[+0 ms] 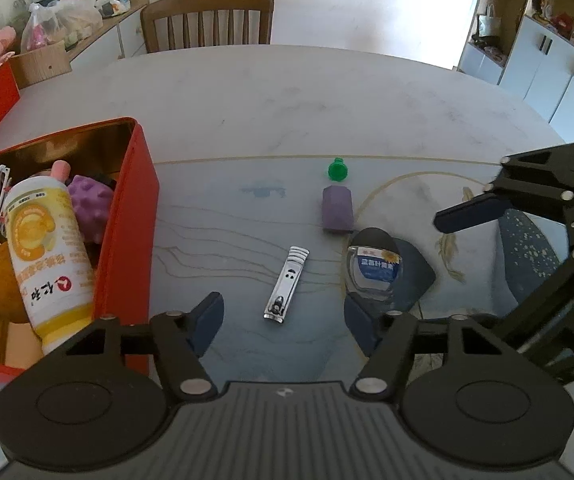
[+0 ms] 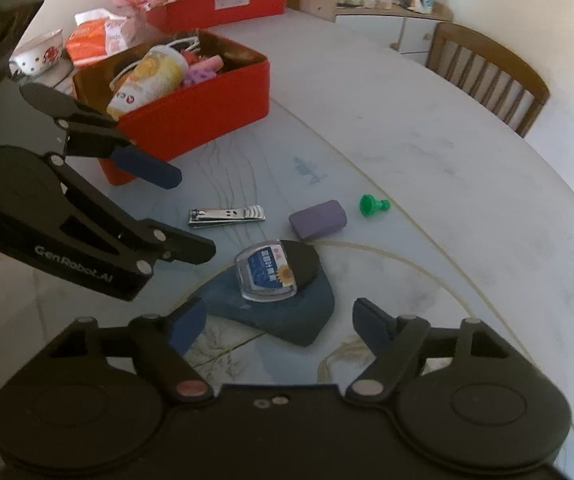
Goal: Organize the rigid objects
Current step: 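Close left tool on silver nail clipper while right tool closes on blue floss box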
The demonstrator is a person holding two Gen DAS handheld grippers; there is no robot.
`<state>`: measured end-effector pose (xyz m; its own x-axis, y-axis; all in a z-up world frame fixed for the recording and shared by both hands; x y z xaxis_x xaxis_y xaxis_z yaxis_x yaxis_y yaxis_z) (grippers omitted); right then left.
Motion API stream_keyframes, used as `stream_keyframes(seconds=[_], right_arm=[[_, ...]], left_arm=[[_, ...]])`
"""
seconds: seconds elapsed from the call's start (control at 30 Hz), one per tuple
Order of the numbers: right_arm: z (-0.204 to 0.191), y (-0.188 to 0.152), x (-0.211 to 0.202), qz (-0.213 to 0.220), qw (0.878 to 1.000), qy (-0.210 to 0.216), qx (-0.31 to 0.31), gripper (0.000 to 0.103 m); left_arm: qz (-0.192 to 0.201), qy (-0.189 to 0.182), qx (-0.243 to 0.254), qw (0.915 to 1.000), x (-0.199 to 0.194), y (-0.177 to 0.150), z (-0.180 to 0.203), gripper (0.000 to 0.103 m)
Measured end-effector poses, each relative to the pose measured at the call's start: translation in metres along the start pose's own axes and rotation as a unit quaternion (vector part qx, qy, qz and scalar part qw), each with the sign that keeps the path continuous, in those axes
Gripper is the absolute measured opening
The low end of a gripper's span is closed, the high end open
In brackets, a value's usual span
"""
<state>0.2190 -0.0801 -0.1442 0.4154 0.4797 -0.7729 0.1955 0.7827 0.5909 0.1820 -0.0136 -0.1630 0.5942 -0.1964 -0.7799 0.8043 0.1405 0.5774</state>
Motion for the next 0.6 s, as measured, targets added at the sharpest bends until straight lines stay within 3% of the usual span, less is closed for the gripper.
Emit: stream_keyframes(seconds=[0.3, 0.6], right_arm=[[0.003, 0.009, 0.018, 0.003, 1.000, 0.023, -0.015, 0.061], [0.001, 0.015, 0.021, 0.014, 0.999, 0.043, -0.021, 0.053]], left_arm=[[-0.001, -0.005, 0.000, 1.0000, 0.007, -0.002, -0.004, 0.044], [-0.001, -0.025, 0.017, 0.9996, 0.011, 0.000, 0.005, 0.023]])
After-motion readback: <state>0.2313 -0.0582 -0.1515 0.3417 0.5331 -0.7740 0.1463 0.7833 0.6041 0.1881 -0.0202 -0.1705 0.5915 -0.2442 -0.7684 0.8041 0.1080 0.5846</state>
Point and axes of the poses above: each gripper's, at about its wrist camera, not at the fingertips, and x roughly the way its jaws point, z to its right, y to its top, the point moved 6 cm from there along x, roughly the way its jaws point, and after that the axes turned 14 degrees about -y, right-handed, at the moved point
